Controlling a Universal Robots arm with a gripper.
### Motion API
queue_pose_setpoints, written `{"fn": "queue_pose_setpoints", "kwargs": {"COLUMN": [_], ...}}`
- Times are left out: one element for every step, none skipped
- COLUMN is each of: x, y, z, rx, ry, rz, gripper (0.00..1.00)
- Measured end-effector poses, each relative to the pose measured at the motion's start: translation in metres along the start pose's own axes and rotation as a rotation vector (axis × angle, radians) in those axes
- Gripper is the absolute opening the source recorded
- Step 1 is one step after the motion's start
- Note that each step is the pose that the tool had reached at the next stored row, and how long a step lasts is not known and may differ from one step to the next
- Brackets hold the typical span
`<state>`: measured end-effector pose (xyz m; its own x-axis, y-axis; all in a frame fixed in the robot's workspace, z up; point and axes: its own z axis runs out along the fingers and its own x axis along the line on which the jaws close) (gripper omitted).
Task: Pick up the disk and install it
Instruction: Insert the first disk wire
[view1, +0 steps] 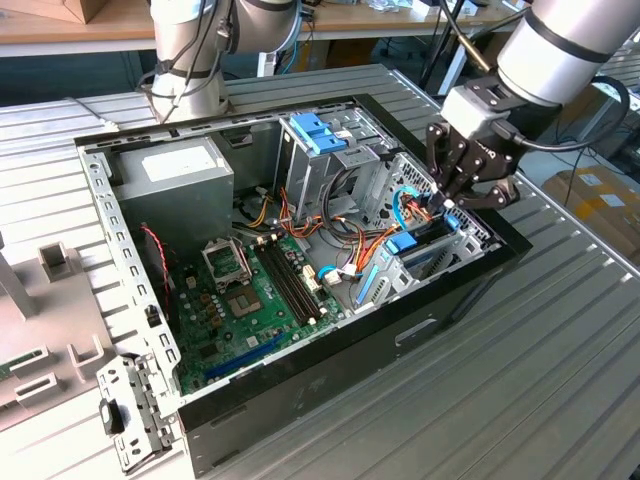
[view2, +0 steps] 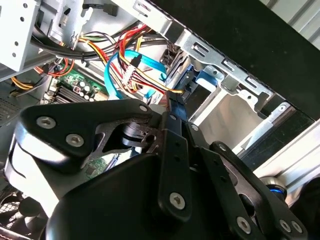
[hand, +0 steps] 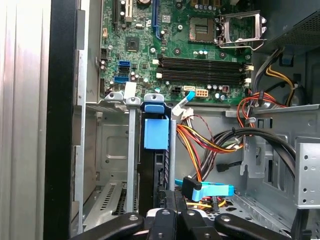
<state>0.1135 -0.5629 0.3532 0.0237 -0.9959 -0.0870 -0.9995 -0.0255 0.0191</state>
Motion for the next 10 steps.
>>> {"fn": "queue_pose_setpoints", "kwargs": {"x": [0.0003,0.0006,0.0007,0.0009,0.0011,0.0016,0.0024,0.0029,0.0036,0.004], "y": [0.0,0.0,-0.0001,-0.0001,-0.0001,-0.0002,-0.0003,-0.0004,-0.0005,-0.0006], "z": [0.0009,0.0017,0.0023,0.0029,0.0035,0.004,0.0046,0.005,0.0056,0.0062], "rx": [-0.0009,-0.0016,-0.002,-0.0024,-0.0029,-0.0035,-0.0041,-0.0045,-0.0051,-0.0055], "ry": [-0.0013,-0.0019,-0.0023,-0.0026,-0.0027,-0.0027,-0.0027,-0.0028,-0.0027,-0.0031], "rz": [0.0,0.0,0.0,0.0,0.0,0.0,0.0,0.0,0.0,0.0], "gripper": [0.11,0.11,0.11,0.11,0.11,0.11,0.11,0.11,0.11,0.11]}}
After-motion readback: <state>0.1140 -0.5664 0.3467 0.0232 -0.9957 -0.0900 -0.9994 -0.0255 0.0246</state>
